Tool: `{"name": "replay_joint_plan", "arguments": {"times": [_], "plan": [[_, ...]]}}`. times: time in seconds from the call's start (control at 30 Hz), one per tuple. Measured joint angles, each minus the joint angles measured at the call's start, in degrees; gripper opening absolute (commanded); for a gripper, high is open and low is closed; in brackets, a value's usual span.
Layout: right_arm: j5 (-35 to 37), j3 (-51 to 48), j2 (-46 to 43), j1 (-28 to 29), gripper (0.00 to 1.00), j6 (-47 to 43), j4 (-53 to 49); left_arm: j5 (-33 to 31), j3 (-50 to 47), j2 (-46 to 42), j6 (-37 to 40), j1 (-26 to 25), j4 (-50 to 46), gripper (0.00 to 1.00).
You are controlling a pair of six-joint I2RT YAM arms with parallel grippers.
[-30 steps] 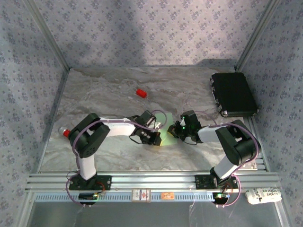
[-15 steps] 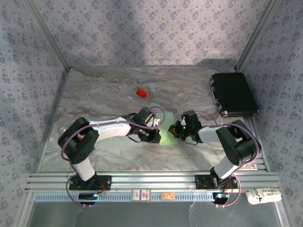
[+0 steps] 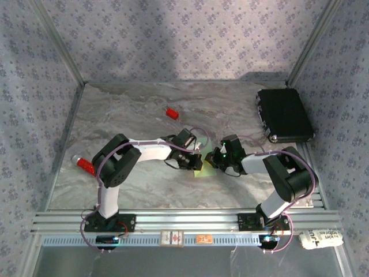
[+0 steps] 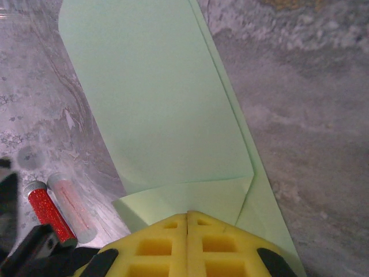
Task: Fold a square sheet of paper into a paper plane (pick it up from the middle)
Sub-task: Fold the triangle a second time at the center of the table.
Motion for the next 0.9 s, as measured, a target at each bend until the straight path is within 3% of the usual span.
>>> {"name": "replay_joint_plan", "arguments": {"times": [0.6,0.9], "plan": [[-1.7,2.43,-4.52,0.59,0.0,-4.48,-3.76,-0.39,-4.17,-1.68,0.79,0.0,5.44,0.03],[-3.72,1.49,1.2,1.46,0.0,-4.55,-1.97,-0.28,-5.25,-2.01,0.79,0.39,6.93,0.02]]}}
